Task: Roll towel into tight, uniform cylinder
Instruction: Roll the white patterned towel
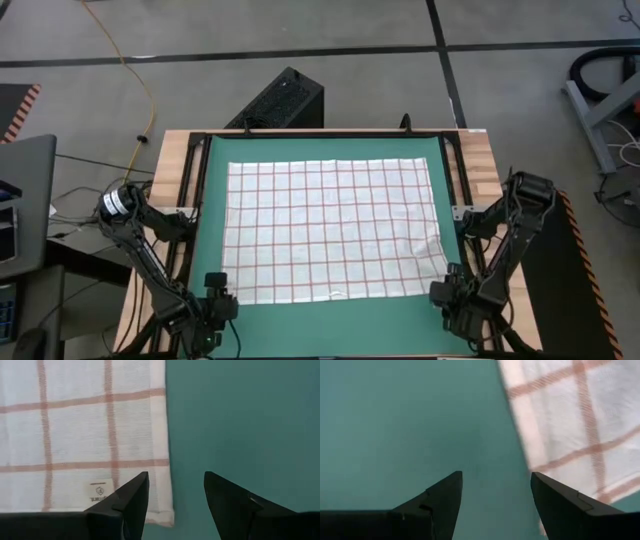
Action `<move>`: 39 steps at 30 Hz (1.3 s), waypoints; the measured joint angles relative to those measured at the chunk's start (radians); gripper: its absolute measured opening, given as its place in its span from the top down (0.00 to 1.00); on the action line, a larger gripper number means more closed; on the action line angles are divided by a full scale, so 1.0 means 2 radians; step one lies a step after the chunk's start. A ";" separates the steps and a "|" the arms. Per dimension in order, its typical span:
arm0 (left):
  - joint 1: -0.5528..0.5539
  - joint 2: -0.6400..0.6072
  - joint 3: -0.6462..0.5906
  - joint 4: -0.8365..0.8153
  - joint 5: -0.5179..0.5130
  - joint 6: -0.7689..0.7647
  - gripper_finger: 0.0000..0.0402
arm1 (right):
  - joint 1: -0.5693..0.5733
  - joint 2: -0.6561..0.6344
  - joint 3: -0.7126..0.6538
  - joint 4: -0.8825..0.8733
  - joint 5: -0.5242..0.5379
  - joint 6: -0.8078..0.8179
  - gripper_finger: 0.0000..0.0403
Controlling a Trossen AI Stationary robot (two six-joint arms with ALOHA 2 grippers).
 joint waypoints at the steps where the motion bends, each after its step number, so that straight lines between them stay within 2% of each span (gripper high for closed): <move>1: 0.000 0.000 0.000 0.002 -0.001 -0.002 0.55 | 0.000 -0.001 0.006 0.000 0.001 0.000 0.35; 5: -0.001 0.000 0.000 0.003 -0.018 -0.003 0.55 | 0.000 -0.001 0.029 -0.034 0.007 -0.015 0.35; 11: -0.001 -0.001 -0.004 0.006 -0.042 0.002 0.55 | 0.000 0.000 0.018 -0.076 0.013 -0.021 0.35; 21: -0.001 -0.001 -0.027 0.032 -0.020 -0.008 0.55 | 0.000 -0.001 -0.020 -0.023 0.005 -0.026 0.35; 31: -0.010 -0.001 -0.054 0.035 0.006 -0.021 0.55 | 0.000 0.000 -0.021 -0.009 -0.003 -0.025 0.35; 39: -0.010 -0.004 -0.084 0.082 0.028 -0.022 0.56 | -0.001 0.000 -0.021 -0.011 -0.010 -0.021 0.39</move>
